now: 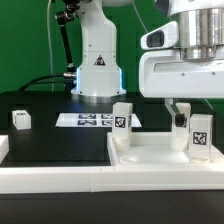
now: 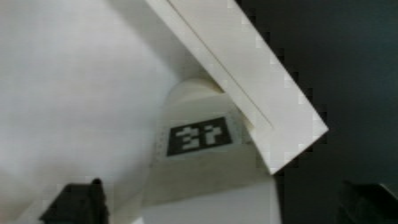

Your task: Assemble square table

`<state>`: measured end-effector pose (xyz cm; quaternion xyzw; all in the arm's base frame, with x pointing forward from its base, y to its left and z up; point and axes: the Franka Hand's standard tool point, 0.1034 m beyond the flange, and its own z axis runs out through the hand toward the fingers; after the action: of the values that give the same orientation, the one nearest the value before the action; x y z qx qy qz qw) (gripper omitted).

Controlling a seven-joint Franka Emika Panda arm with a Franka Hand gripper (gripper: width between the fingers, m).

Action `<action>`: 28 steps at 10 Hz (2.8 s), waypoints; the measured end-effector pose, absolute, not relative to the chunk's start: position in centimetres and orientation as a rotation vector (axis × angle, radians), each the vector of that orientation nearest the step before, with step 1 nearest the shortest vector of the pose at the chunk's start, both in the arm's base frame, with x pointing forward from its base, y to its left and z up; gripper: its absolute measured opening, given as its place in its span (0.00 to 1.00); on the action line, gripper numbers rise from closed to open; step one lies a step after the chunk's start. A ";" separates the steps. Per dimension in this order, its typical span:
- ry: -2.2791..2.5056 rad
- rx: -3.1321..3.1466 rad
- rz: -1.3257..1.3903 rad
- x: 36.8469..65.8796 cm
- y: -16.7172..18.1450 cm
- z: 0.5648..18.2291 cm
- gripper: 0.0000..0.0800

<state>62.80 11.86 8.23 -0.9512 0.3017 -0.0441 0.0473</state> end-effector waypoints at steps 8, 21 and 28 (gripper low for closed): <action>0.884 -2.928 -0.142 62.7 11.7 8.2 0.36; 2.159 -2.098 -0.031 62.5 11.8 8.0 0.36; 2.510 -1.626 0.031 62.5 12.0 7.9 0.36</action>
Offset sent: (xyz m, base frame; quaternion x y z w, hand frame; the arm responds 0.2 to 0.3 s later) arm 0.0000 0.0000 0.0000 0.0000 0.0000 0.0000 1.0000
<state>62.54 11.97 7.94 -0.5421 0.8368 0.0103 0.0754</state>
